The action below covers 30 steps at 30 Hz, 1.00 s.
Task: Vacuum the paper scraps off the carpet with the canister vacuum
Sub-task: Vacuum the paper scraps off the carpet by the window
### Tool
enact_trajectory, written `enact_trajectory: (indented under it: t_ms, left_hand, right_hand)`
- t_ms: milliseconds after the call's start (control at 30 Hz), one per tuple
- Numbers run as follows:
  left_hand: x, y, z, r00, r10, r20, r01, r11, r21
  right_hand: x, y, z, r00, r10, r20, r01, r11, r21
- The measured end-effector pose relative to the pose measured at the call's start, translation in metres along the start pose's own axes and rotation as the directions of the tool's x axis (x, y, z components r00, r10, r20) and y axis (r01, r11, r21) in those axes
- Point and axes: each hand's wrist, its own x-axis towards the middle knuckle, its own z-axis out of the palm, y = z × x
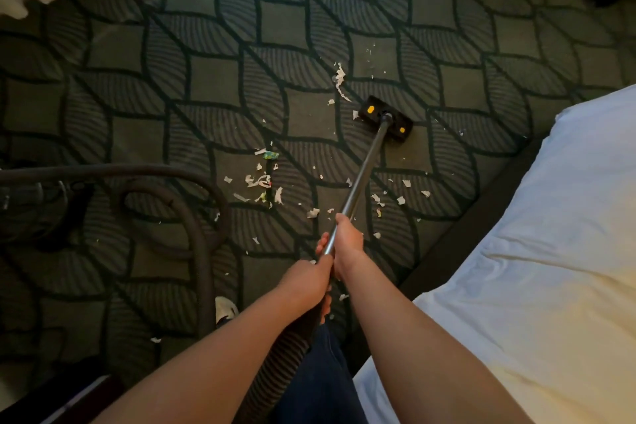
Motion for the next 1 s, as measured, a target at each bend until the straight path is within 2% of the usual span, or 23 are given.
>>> enact_trajectory:
  t_ms: [100, 333, 533, 1000]
  left_hand:
    - [-0.001, -0.010, -0.014, 0.999, -0.025, 0.033, 0.025, 1.000, -0.003]
    - [-0.001, -0.029, -0.057, 0.994, 0.085, 0.062, -0.086, 0.996, 0.008]
    - [0.016, -0.039, -0.091, 0.999, 0.043, 0.008, -0.043, 0.999, 0.009]
    - [0.021, -0.062, -0.125, 0.994, 0.096, 0.054, -0.096, 0.995, -0.005]
  right_hand:
    - [-0.003, 0.013, 0.009, 1.000, 0.014, -0.009, -0.014, 1.000, -0.009]
    - [-0.009, 0.033, 0.045, 0.997, -0.078, -0.029, 0.078, 0.997, 0.003]
    - [0.003, 0.053, 0.082, 0.999, -0.013, 0.030, 0.013, 1.000, 0.010]
    - [-0.001, 0.076, 0.112, 0.999, -0.034, -0.032, 0.035, 0.999, 0.030]
